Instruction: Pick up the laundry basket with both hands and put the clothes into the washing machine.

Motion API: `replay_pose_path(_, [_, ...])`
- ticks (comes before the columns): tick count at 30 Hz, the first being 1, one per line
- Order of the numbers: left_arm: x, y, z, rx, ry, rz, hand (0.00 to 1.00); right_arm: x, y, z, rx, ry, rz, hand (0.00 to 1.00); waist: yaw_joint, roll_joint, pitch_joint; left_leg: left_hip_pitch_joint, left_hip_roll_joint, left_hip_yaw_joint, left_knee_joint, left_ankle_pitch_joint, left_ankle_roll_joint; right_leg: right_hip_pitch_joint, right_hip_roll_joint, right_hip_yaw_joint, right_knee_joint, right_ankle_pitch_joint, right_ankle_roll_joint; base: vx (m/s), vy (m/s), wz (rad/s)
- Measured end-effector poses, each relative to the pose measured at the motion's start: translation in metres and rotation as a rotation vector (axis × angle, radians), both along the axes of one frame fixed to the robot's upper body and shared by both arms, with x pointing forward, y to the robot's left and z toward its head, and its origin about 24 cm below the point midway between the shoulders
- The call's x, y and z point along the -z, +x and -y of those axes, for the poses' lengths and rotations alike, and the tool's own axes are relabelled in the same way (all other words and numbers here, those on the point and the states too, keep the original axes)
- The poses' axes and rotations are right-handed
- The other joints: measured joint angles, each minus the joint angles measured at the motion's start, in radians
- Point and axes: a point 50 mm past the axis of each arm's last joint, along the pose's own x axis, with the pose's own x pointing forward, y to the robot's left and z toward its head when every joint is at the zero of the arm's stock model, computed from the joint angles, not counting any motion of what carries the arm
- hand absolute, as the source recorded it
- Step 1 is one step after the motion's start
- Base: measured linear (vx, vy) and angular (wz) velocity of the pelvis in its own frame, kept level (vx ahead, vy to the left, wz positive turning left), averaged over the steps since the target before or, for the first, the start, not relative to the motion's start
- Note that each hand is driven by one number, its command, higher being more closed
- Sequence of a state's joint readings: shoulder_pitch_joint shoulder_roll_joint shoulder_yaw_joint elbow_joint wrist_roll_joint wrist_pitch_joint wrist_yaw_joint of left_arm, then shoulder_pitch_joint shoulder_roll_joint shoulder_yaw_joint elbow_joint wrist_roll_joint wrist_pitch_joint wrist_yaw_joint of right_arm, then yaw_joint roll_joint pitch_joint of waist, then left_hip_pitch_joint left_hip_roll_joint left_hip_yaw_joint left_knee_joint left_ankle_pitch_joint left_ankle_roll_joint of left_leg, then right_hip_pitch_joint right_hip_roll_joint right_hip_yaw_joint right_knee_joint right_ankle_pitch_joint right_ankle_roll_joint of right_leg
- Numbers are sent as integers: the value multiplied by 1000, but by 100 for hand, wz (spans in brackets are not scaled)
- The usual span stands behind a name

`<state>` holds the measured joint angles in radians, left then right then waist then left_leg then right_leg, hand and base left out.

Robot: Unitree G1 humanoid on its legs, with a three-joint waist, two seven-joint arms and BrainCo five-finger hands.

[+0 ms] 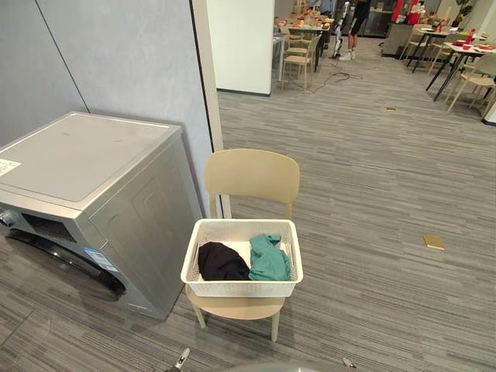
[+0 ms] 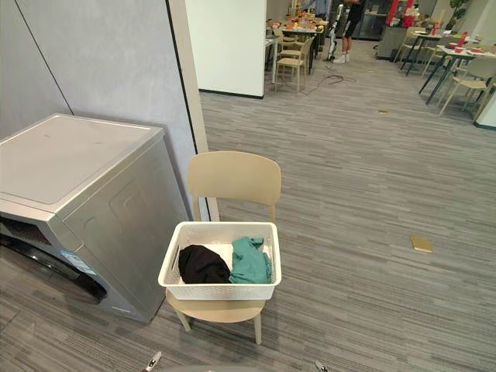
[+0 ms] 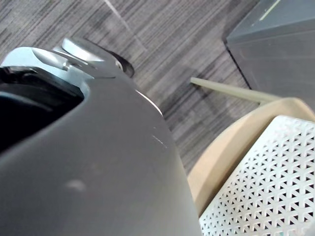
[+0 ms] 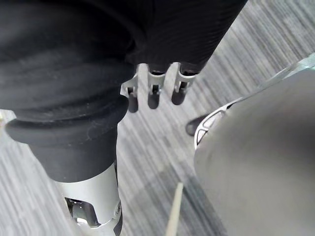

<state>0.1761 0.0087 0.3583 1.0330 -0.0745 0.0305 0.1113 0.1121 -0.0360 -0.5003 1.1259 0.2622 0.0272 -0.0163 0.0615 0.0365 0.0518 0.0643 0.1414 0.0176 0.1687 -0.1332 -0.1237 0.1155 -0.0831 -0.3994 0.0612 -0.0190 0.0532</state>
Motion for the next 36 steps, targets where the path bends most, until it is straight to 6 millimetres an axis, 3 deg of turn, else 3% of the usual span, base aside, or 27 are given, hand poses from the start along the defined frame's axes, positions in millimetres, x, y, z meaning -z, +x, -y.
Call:
replay_pose_path(3, [-4, 25, 2, 73, 15, 76, 0, -3, 28, -2, -127, -13, 35, 0, 2, 26, 17, -141, -11, -94, 47, 23, 12, -65, 1, -79, 6, 0, -9, -64, -32, 75])
replay_pose_path(5, [-9, 45, 6, 83, 14, 148, 0, -9, 55, 0, -176, -38, 92, 0, 9, 30, 76, -182, -25, -146, 8, 89, 8, -108, -15, -140, 35, -5, -21, -81, -63, 90])
replay_pose_path(7, [-13, 55, 12, 74, 18, 191, 0, -20, 88, 5, -216, -76, 173, 0, 13, 53, 120, -245, -57, -191, -106, 251, 6, -211, -81, -224, 158, -47, -40, -169, -46, 117])
replay_pose_path(8, [-13, 56, 12, 70, 23, 194, 0, -23, 96, 5, -224, -85, 193, 0, 12, 52, 124, -251, -65, -198, -164, 324, -1, -229, -110, -249, 165, -51, -50, -182, -51, 131])
replay_pose_path(9, [-14, 56, 7, 53, 36, 201, 0, -27, 108, 1, -225, -92, 224, 0, 16, 33, 137, -283, -72, -124, -94, 295, 19, -247, -153, -306, 165, -41, -70, -103, -58, 104])
replay_pose_path(11, [-12, 51, 6, 36, 34, 180, 0, -30, 112, 2, -220, -104, 244, 0, 17, 32, 137, -300, -52, -33, 103, 168, 67, -243, -192, -351, 190, -41, -71, -74, -61, 91])
replay_pose_path(12, [-10, 40, 5, 19, 35, 155, 0, -31, 114, 4, -213, -110, 254, 0, 19, 31, 137, -282, -20, -2, 207, 113, 72, -234, -214, -376, 202, -40, -71, -144, 21, 73])
replay_pose_path(14, [-4, 22, 3, -4, 25, 89, 0, -30, 109, 8, -189, -113, 244, 0, 4, 31, 137, -238, 75, 46, 303, 95, 72, -224, -246, -420, 225, -35, -61, -122, 145, 71])
replay_pose_path(16, [-1, 14, 4, -22, 12, 47, 0, -28, 100, 16, -157, -121, 218, 0, -1, 31, 136, -183, 149, 111, 255, 110, 74, -224, -282, -453, 247, -20, -38, -57, 308, 84])
replay_pose_path(17, [0, 13, 6, -14, 10, 37, 0, -25, 91, 20, -139, -118, 189, 0, -18, 44, 128, -133, 167, 145, 157, 137, 53, -224, -314, -479, 270, -10, -20, -46, 392, 94])
replay_pose_path(18, [0, 13, 5, 1, 14, 33, 0, -24, 87, 22, -129, -120, 177, 0, -23, 38, 128, -122, 150, 165, 118, 125, 38, -221, -325, -491, 268, -2, -9, -59, 389, 129])
replay_pose_path(19, [-1, 13, 1, 32, 31, 25, 0, -19, 78, 16, -117, -91, 149, 0, -44, 25, 122, -118, 119, 195, 40, 102, -1, -200, -341, -527, 228, 43, 6, -79, 363, 114])
replay_pose_path(21, [-1, 14, 1, 58, 35, 21, 0, -16, 72, 14, -95, -78, 129, 0, -44, 26, 122, -90, 96, 184, -24, 66, -53, -168, -343, -562, 196, 82, 21, -92, 357, 85])
replay_pose_path(22, [-2, 16, -3, 92, 46, 17, 0, -15, 71, 11, -89, -65, 125, 0, -42, 8, 116, -81, 66, 171, -45, 61, -58, -151, -366, -567, 188, 102, 22, -101, 332, 59])
replay_pose_path(24, [-3, 16, -7, 141, 63, 11, 0, -13, 68, 6, -91, -49, 114, 0, -40, -14, 105, -63, 26, 150, -34, 53, -45, -115, -396, -546, 179, 119, 33, -104, 288, 49])
replay_pose_path(27, [-3, 19, -3, 191, 66, 21, 0, -12, 60, 9, -106, -58, 95, 0, -17, -7, 91, -58, -10, 141, 27, 0, -9, -81, -444, -527, 206, 122, 28, -128, 148, 12])
replay_pose_path(28, [-3, 19, -3, 204, 69, 23, 0, -13, 61, 13, -112, -70, 95, 0, -19, -11, 95, -72, -28, 123, 61, -17, 8, -77, -473, -529, 235, 106, 14, -158, 134, 40])
replay_pose_path(29, [-4, 19, -4, 230, 76, 21, 0, -13, 60, 16, -110, -80, 96, 0, -24, -3, 98, -73, -45, 99, 79, -29, 25, -74, -487, -493, 260, 55, -33, -127, 98, 54])
replay_pose_path(30, [-3, 19, -2, 244, 72, 18, 0, -13, 57, 19, -100, -86, 89, 0, -26, 5, 100, -71, -49, 83, 88, -36, 31, -75, -477, -448, 269, 15, -63, -110, 86, 88])
replay_pose_path(31, [-3, 16, -1, 263, 64, 15, 0, -13, 49, 26, -82, -97, 71, 0, -33, 13, 102, -64, -58, 46, 95, -40, 33, -82, -434, -324, 271, -50, -132, -87, 71, 87])
replay_pose_path(32, [-2, 14, -2, 268, 64, 10, 0, -12, 46, 26, -80, -96, 64, 0, -39, 11, 102, -64, -63, 22, 98, -39, 34, -87, -405, -247, 272, -85, -141, -83, 89, 121])
replay_pose_path(33, [-2, 8, -5, 269, 67, -10, 0, -10, 42, 22, -72, -80, 57, 0, -48, -2, 103, -66, -76, -20, 98, -34, 41, -99, -339, -91, 273, -146, -173, -50, 76, 116])
replay_pose_path(34, [-1, 0, -11, 259, 75, -36, 0, -7, 38, 11, -69, -50, 52, 0, -47, -29, 103, -71, -90, -41, 99, -29, 49, -124, -292, 52, 297, -197, -224, -32, 64, 118])
replay_pose_path(36, [-3, -13, -25, 255, 104, -82, 0, -2, 35, -14, -42, 28, 59, 0, -42, -102, 114, -104, -117, -41, 160, -39, 64, -161, -273, 192, 372, -208, -193, 5, -12, 89])
